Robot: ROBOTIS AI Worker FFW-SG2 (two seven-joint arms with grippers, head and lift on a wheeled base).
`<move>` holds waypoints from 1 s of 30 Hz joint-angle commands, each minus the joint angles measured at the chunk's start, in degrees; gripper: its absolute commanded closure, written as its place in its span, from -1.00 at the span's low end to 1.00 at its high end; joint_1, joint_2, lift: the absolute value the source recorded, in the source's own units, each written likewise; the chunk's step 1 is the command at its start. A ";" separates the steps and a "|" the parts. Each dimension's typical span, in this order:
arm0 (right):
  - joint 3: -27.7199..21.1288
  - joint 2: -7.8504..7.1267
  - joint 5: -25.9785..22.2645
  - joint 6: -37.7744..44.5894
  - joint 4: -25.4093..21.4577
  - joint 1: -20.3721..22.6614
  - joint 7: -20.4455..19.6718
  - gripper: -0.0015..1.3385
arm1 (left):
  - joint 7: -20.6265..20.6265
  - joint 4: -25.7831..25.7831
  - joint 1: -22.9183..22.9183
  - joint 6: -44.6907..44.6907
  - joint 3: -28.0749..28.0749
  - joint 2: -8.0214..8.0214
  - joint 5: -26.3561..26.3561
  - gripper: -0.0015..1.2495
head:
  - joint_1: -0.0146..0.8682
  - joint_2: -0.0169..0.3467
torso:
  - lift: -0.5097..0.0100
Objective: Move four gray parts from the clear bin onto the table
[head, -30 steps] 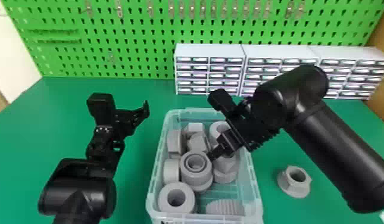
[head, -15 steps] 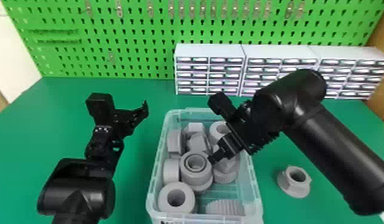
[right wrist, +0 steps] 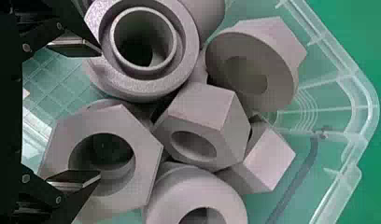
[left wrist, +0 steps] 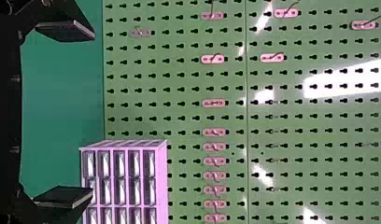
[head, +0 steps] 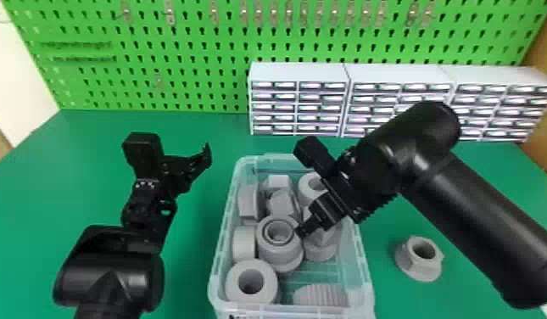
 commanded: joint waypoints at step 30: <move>2.69 0.34 6.19 0.05 1.82 -0.55 6.41 0.19 | 0.08 0.00 0.09 -0.29 0.02 0.00 0.19 -0.81 | 0.60 -0.51 | 0.76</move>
